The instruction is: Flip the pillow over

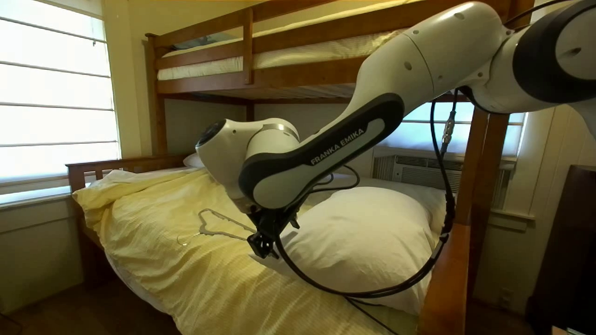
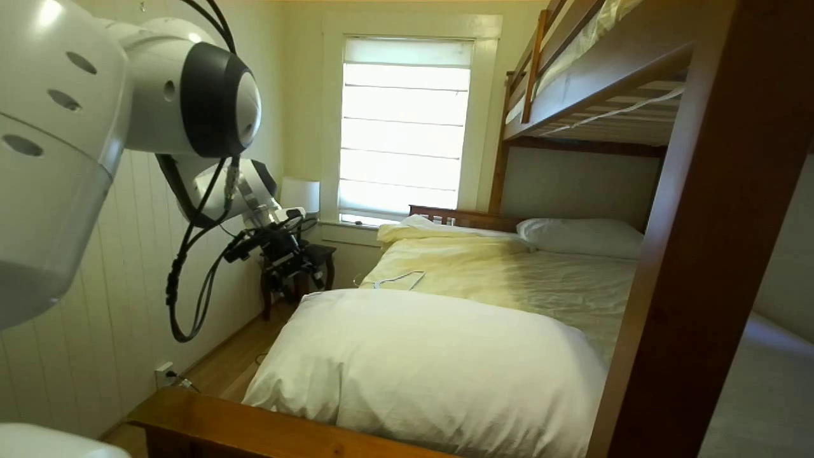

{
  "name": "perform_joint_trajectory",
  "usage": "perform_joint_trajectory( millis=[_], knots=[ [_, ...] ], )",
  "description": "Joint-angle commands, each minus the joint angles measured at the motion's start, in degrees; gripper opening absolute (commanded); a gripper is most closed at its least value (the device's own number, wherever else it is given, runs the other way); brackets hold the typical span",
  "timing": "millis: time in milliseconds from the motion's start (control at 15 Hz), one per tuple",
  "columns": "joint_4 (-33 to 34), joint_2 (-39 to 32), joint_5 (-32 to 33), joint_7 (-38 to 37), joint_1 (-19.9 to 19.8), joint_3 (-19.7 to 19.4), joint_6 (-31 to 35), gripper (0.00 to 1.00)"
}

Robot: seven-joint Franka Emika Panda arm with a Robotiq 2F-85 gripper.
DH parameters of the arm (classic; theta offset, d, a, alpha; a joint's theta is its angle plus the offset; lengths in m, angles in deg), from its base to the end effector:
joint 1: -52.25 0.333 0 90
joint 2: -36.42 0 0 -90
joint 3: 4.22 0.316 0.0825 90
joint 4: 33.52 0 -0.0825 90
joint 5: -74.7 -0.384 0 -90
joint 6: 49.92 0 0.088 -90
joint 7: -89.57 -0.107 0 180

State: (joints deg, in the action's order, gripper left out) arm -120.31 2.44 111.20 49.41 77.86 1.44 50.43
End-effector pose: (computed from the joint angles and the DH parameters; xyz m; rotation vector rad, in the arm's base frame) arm 0.6057 0.2941 0.3061 2.5024 0.0867 0.0532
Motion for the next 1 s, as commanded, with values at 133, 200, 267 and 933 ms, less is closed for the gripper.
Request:
perform_joint_trajectory(
  millis=[133,200,267,933],
  knots=[
    [2.52,-2.69,0.9,0.09,0.91,-1.06,-1.22,1.0],
    [2.87,-3.6,1.19,0.2,1.0,-1.22,-1.01,1.0],
    [3.03,-4.45,1.56,0.14,1.17,-1.48,-0.89,1.0],
    [4.86,-12.66,4.36,-1.28,2.67,-3.66,-3.07,0.68]
  ],
)
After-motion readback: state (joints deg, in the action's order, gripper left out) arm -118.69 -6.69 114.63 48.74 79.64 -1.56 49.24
